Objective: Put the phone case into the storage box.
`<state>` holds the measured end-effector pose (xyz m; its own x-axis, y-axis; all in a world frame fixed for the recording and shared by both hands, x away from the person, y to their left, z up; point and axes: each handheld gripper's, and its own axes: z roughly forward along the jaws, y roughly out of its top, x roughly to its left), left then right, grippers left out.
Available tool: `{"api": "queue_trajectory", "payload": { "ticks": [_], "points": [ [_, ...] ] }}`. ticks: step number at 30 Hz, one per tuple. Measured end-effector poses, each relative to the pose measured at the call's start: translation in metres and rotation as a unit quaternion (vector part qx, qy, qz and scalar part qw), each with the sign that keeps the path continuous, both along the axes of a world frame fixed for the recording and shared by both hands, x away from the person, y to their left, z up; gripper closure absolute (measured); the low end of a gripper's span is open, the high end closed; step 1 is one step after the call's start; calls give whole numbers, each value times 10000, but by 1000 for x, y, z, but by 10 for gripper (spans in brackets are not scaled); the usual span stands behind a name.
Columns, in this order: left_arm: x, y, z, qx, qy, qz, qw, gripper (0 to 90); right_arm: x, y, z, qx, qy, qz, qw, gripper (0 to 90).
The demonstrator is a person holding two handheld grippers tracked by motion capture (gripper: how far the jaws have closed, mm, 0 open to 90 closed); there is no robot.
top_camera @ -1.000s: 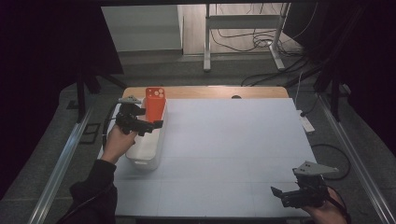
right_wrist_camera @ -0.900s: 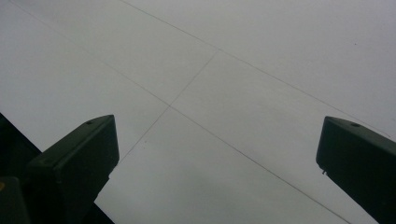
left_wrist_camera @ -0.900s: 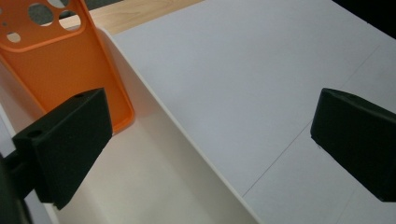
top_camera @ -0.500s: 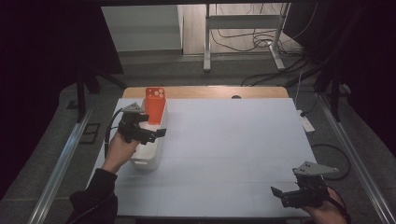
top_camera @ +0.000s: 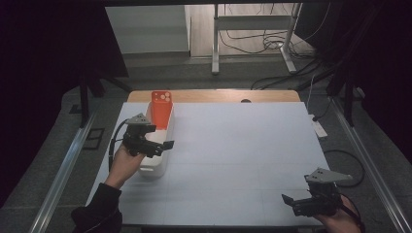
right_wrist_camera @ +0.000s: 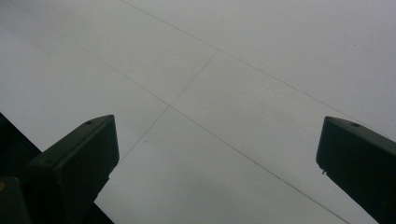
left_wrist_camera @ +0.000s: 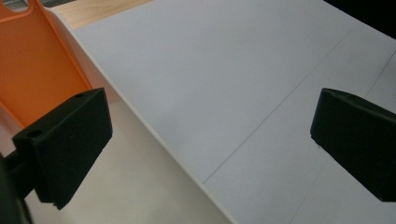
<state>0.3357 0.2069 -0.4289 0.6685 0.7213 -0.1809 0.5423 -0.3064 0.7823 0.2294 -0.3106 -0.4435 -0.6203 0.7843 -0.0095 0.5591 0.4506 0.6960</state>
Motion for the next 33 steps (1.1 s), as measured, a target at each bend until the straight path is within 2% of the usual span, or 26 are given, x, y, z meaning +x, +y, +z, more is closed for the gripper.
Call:
{"api": "queue_trajectory", "payload": {
  "ticks": [19,33],
  "points": [
    [-28,5,-1,-90,-78,87,9999,0,0,0,0,7,-22,24,10000,0],
    [-48,7,-2,-10,-153,161,9998,0,0,0,0,9,-15,27,10000,0]
  ]
}}
